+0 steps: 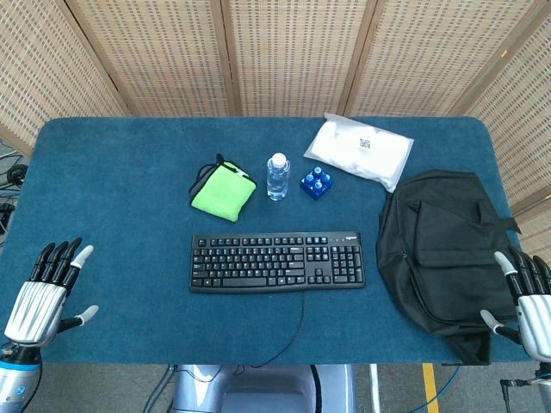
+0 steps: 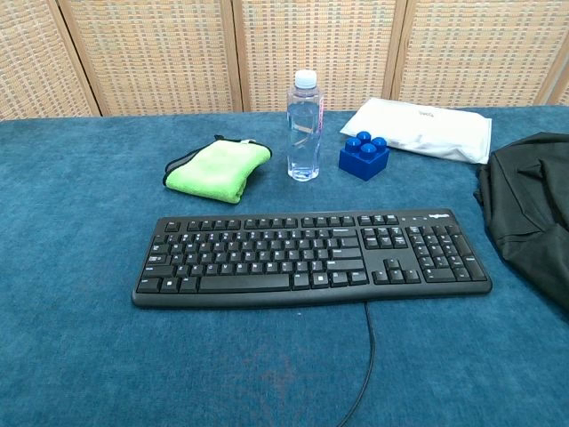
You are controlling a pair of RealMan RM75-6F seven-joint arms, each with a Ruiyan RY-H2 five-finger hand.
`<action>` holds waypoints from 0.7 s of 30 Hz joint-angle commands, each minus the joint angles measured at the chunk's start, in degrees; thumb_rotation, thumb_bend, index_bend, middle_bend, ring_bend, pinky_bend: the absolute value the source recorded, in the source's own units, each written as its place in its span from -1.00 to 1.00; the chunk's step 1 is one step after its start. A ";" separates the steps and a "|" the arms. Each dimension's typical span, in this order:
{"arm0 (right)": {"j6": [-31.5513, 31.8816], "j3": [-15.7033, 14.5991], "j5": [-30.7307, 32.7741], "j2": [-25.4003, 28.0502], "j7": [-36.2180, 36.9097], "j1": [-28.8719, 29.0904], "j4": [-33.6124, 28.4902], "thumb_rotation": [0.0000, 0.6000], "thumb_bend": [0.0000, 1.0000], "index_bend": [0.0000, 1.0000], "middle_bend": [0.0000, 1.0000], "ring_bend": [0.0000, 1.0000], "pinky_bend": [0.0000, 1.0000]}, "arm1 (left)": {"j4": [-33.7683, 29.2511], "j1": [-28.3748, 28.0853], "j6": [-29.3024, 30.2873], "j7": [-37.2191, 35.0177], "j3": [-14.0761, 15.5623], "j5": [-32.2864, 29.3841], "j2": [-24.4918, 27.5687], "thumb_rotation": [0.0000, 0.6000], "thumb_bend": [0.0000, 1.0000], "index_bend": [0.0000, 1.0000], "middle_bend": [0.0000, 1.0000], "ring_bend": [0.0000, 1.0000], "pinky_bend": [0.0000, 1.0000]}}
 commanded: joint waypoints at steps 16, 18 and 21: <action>-3.80 0.92 0.90 5.58 -4.61 1.49 -10.49 1.00 -0.58 -1.00 -1.00 -1.00 -0.95 | -1.29 -0.31 -0.80 -1.68 -1.08 -2.21 0.82 1.00 -1.00 -1.00 -1.00 -1.00 -1.00; -4.55 1.06 1.21 6.04 -5.82 1.83 -11.76 1.00 -0.58 -1.00 -1.00 -1.00 -0.95 | -0.86 -0.34 -0.55 -0.94 -1.24 -2.01 0.61 1.00 -1.00 -1.00 -1.00 -1.00 -1.00; -5.93 1.25 1.72 6.55 -7.56 2.50 -13.46 1.00 -0.58 -1.00 -1.00 -1.00 -0.95 | -0.60 -0.16 -0.27 -0.60 -1.13 -1.88 0.42 1.00 -1.00 -1.00 -1.00 -1.00 -1.00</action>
